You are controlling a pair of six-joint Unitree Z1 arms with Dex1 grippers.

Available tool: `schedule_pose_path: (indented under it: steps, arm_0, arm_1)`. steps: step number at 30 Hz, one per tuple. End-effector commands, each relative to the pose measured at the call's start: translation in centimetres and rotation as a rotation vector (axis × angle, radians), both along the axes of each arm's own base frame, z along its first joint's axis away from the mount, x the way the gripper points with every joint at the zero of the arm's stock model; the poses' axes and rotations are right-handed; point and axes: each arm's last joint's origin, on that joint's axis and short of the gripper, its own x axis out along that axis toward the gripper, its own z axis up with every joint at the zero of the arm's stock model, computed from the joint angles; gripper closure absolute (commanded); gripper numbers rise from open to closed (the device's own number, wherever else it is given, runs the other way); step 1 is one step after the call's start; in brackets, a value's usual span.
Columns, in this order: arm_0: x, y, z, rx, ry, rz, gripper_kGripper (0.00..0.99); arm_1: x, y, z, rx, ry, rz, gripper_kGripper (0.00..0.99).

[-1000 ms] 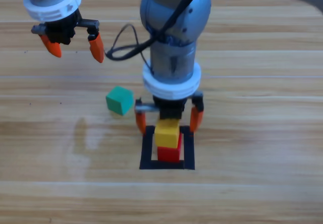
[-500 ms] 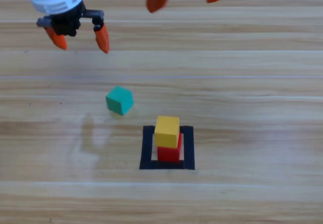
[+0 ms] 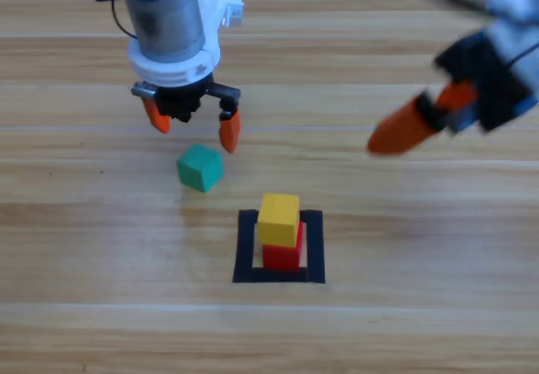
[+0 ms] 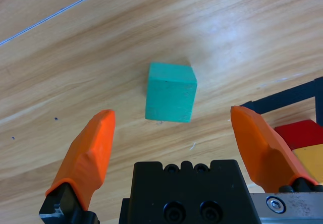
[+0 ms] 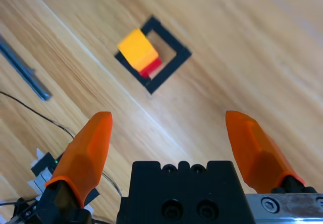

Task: Stack the blocks in the rectangular block: red at the bottom, yellow in the middle, green on top

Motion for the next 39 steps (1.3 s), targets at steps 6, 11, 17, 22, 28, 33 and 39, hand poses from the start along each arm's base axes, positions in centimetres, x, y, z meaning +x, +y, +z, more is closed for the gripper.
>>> schedule_pose_path:
  steps: [6,11,17,22,28,33,39]
  arm_0:
    - [1.1,-0.6,-5.9,0.090,0.097,-0.011,0.017]
    - [1.2,-0.5,-6.4,0.098,0.105,-0.015,0.017]
    - [1.3,-0.7,-7.1,0.099,0.110,-0.017,0.031]
    - [1.3,-0.7,-8.2,0.104,0.119,-0.017,0.056]
    - [1.5,-0.7,-8.5,0.104,0.118,-0.017,0.059]
    - [1.6,-0.8,-8.8,0.099,0.117,-0.019,0.137]
    - [1.6,-0.8,-8.7,0.095,0.116,-0.017,0.573]
  arm_1:
    - [-1.4,-2.1,0.4,0.084,-0.037,0.127,0.005]
    - [-1.6,-2.3,0.4,0.088,-0.041,0.135,0.005]
    - [-1.8,-2.4,0.4,0.090,-0.051,0.131,0.005]
    - [-1.8,-2.5,0.3,0.094,-0.053,0.132,0.005]
    - [-1.9,-2.4,0.3,0.102,-0.051,0.139,0.005]
    - [-2.0,-2.5,0.3,0.100,-0.054,0.142,0.005]
    - [-2.0,-2.6,0.3,0.098,-0.059,0.143,0.005]
